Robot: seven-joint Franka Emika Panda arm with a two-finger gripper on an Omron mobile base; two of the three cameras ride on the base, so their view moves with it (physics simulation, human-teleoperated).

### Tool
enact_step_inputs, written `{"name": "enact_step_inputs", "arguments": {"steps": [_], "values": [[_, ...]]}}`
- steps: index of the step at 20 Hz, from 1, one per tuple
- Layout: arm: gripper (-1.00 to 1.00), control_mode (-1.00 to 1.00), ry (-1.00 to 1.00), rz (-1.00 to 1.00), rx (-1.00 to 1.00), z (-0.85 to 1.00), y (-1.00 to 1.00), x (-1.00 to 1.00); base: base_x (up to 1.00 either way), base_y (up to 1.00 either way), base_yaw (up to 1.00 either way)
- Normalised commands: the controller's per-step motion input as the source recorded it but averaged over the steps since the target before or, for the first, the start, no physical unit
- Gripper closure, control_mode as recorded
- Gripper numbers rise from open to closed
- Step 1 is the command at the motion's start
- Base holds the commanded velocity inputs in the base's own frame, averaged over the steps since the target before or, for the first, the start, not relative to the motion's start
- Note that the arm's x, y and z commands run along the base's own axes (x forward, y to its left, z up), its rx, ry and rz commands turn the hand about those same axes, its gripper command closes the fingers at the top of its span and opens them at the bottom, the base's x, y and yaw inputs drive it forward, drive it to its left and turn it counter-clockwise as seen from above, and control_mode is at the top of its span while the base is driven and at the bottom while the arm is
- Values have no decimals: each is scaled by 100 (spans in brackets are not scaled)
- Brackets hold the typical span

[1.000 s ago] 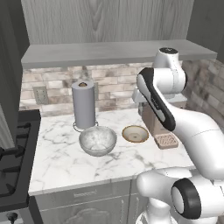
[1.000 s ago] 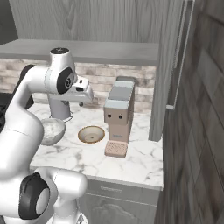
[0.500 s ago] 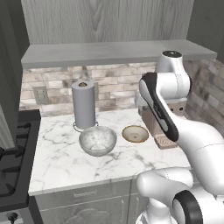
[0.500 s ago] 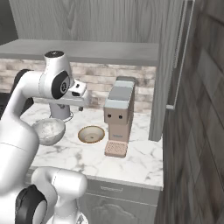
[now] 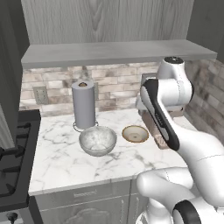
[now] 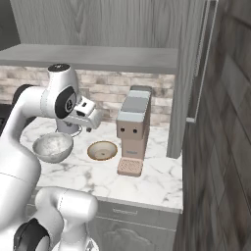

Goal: Pick up the bowls on the counter and stack them on top of one another in the open cabinet. Place the smaller bowl on top of the larger bowl.

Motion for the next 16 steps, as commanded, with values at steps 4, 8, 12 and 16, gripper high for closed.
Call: {"name": "enact_step_inputs", "arguments": {"steps": [4,8,12,16], "values": [[-100,-100,-7,-21,13,-39,1,-1,0,0,0],[-100,-100,-9,-21,13,-45,4,0,0,0,0],[-100,-100,-5,-23,9,-37,0,2,0,0,0],[-100,-100,0,-26,9,-35,0,1,0,0,0]]}}
